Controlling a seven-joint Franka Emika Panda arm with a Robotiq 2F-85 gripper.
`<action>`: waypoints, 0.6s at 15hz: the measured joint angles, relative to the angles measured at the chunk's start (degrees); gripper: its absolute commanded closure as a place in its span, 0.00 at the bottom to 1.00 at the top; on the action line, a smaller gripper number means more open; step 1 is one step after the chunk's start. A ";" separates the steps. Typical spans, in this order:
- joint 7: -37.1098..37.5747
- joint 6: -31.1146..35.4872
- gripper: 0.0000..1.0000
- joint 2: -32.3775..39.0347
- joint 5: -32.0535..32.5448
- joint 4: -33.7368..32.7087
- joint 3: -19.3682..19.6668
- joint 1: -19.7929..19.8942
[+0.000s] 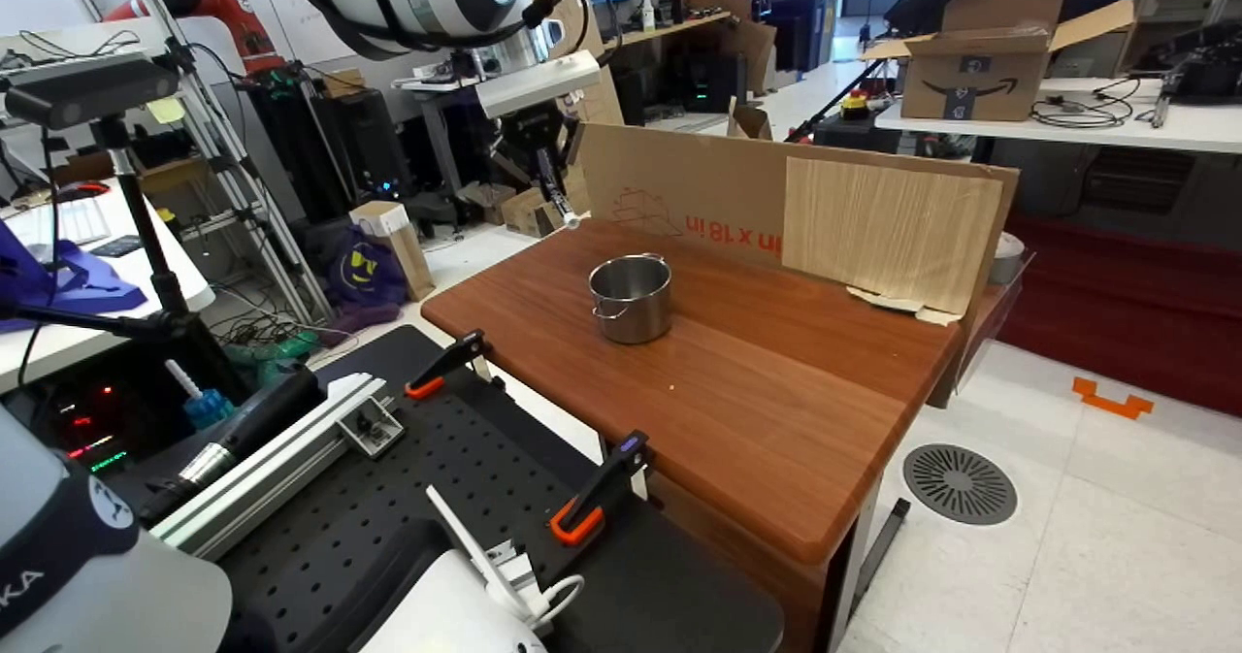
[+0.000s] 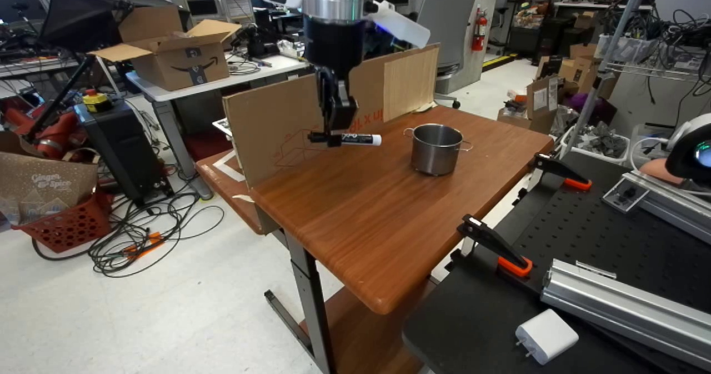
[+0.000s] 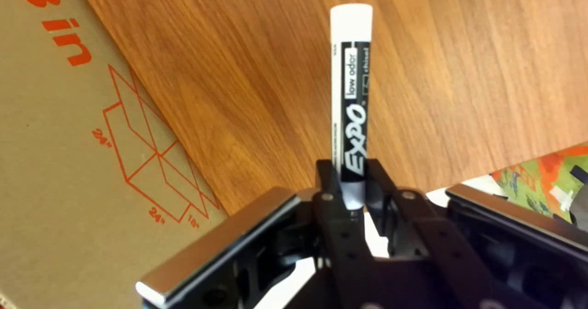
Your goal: Put the black marker in the pot
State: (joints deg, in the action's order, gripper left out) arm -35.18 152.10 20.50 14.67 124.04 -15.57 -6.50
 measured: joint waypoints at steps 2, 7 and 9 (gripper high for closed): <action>-6.62 3.09 0.95 -2.05 -6.25 2.90 -2.70 3.27; -24.00 4.21 0.95 -3.74 -23.49 4.42 -8.81 10.51; -28.78 4.18 0.95 -4.24 -28.51 4.41 -9.39 11.66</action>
State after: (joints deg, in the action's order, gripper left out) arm -63.96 156.28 16.26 -13.84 128.45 -24.96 5.16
